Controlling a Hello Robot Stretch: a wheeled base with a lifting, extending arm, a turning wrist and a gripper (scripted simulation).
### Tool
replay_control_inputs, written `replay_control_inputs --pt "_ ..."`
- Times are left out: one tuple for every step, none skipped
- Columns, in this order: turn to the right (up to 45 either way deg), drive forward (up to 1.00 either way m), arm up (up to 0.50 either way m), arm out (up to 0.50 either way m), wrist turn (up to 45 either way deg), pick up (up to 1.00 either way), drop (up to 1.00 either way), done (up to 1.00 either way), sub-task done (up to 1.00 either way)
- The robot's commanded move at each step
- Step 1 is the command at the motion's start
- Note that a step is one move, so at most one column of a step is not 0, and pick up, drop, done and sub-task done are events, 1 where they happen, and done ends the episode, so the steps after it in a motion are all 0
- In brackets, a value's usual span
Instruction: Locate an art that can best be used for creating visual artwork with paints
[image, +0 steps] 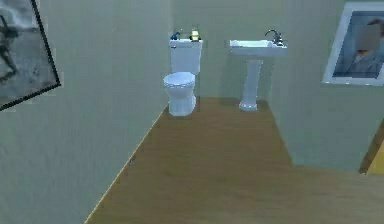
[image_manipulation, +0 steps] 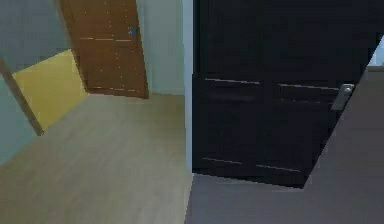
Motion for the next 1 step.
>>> replay_control_inputs --pt "-42.0 0.00 0.00 0.00 0.0 0.00 0.00 0.00 0.00"
